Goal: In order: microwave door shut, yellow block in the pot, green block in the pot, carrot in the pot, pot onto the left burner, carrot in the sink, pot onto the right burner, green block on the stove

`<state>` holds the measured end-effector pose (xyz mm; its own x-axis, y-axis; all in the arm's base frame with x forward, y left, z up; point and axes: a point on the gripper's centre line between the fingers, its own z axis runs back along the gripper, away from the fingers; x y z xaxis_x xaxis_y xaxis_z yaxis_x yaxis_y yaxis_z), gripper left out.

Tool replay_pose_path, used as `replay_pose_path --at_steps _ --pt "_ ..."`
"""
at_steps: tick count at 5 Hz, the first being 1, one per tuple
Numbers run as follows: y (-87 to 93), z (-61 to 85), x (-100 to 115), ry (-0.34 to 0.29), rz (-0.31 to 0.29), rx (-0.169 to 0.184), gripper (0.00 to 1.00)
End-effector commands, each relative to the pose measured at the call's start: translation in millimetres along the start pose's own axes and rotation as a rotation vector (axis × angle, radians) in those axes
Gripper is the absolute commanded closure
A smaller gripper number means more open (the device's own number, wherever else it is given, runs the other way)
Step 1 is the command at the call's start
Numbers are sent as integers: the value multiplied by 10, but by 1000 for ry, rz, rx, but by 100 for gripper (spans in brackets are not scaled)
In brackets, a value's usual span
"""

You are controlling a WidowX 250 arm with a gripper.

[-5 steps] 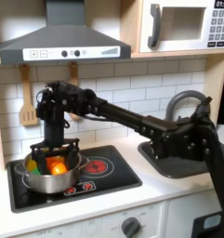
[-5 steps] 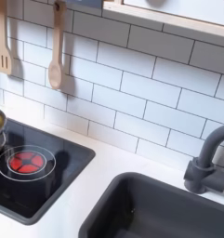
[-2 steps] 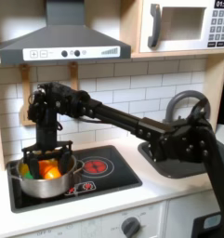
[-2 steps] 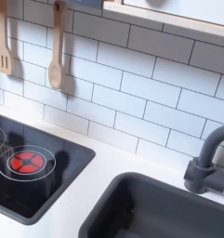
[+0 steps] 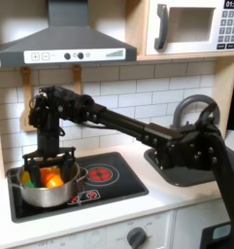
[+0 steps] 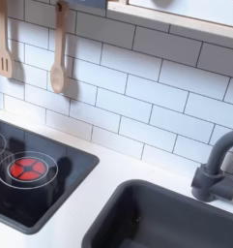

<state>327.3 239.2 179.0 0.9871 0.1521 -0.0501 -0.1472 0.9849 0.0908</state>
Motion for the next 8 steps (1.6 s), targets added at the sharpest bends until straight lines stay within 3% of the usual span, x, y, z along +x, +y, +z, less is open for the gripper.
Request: replay_pose_path --at_steps 1,2,3,4,5,7,8 --pt "-125 -45 -18 14 9 -13 0" --pt "-197 15 -36 13 31 0 0" --pt "-237 -84 -57 36 24 -16 4" --pt "-236 -67 -78 30 31 -7 100" --pt "-247 -22 -55 10 22 4 100" --pt "-309 -24 -32 5 11 -11 100" --pt "-290 70 0 -4 10 -3 0"
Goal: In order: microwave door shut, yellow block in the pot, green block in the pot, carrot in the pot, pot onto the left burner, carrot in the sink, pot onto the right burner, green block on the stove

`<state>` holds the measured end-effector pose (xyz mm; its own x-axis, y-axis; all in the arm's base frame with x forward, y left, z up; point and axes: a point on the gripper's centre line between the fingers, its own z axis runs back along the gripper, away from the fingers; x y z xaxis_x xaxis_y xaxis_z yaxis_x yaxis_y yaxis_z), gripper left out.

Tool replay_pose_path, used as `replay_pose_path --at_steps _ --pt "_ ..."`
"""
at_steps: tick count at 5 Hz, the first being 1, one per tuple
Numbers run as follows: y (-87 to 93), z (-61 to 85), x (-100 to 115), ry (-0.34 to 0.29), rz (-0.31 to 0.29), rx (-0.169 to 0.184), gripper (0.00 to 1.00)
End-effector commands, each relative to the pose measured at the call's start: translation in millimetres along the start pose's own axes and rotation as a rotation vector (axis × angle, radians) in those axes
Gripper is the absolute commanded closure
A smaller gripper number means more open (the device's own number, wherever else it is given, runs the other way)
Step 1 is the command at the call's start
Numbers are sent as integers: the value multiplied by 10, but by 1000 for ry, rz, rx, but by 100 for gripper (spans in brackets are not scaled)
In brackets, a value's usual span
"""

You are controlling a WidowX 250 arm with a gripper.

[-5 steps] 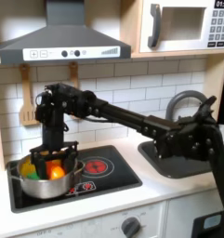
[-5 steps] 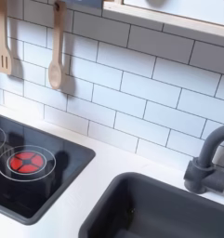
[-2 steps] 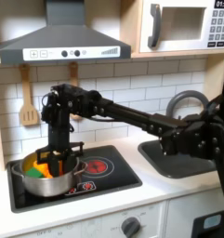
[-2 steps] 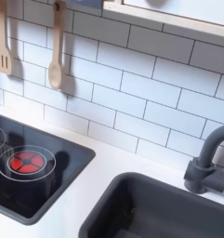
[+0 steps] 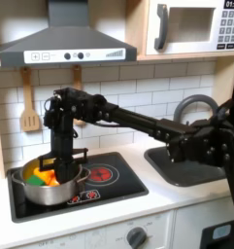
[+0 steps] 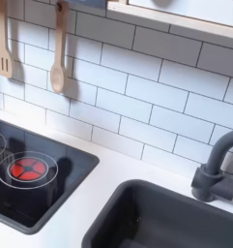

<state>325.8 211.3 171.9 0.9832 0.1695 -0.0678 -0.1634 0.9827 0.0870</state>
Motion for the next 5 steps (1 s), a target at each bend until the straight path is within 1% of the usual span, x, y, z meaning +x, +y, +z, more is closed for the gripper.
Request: replay_pose_path --at_steps 1,2,3,4,5 --pt "-40 248 111 -52 3 4 0" --pt "-57 334 137 -61 38 10 0" --pt "-19 223 105 -27 97 2 0" --pt "-73 177 80 -14 144 -8 0" --pt "-90 81 64 8 164 -6 0"
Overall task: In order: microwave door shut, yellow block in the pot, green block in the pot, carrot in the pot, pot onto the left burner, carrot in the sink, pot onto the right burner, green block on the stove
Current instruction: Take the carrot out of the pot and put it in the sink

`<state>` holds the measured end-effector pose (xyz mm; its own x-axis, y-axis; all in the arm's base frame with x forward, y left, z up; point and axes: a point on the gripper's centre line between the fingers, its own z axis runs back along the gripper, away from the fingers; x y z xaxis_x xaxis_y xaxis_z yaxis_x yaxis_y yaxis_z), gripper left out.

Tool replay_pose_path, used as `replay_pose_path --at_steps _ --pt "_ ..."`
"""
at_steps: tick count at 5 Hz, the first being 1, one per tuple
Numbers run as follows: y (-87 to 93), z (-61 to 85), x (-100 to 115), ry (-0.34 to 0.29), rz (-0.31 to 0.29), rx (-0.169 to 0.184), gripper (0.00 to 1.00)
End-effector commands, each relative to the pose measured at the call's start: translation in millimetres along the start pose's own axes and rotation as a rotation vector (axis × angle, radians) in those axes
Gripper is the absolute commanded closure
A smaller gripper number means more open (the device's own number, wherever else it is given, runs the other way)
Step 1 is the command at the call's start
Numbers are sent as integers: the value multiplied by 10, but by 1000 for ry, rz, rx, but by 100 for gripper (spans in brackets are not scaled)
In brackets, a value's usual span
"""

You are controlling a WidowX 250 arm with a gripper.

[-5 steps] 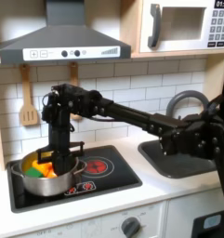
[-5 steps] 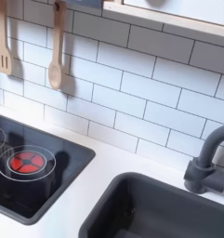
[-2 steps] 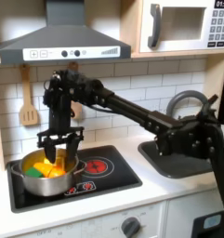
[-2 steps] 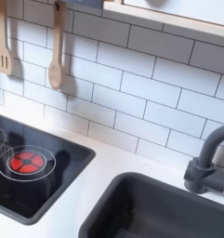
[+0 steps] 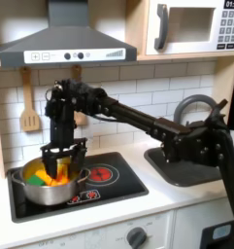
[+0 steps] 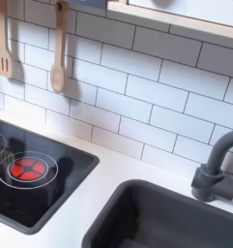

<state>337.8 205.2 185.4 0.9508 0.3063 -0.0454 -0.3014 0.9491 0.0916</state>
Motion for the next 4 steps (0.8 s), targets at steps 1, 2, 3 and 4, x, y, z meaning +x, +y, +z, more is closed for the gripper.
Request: replay_pose_path --at_steps 1,2,3,4 --pt "15 -203 -94 39 72 -13 0" --pt "-6 -274 -83 57 74 4 0" --pt "-8 -273 -51 48 74 3 0" --pt "-22 -269 -42 39 64 -1 100"
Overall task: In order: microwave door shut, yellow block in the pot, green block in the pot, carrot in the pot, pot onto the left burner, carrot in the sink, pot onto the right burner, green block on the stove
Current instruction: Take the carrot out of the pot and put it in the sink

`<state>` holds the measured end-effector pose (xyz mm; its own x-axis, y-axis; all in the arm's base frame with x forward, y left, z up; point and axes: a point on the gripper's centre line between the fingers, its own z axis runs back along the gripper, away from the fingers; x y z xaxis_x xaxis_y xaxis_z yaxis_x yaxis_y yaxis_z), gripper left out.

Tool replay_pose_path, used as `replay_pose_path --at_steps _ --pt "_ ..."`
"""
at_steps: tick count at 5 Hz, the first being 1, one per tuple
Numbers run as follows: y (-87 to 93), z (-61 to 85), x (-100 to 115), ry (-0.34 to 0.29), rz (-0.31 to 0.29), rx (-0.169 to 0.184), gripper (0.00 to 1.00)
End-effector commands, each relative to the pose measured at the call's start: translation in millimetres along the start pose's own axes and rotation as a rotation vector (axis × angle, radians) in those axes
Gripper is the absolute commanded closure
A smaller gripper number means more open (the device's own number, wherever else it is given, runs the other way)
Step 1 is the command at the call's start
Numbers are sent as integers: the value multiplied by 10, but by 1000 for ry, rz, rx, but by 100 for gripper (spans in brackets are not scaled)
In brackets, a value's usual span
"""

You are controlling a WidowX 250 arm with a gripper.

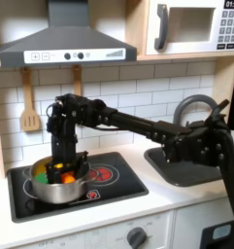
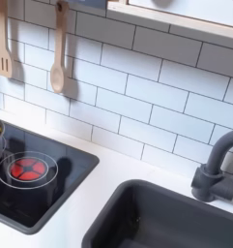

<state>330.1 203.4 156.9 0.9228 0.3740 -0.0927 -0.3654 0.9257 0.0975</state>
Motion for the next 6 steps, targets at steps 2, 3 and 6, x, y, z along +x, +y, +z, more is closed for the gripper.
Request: replay_pose_path --at_steps 2,3,6 --pt "-11 79 36 -39 -38 10 100" --pt "-3 239 57 -96 -50 12 100" --pt "-305 637 118 -165 -173 14 100"
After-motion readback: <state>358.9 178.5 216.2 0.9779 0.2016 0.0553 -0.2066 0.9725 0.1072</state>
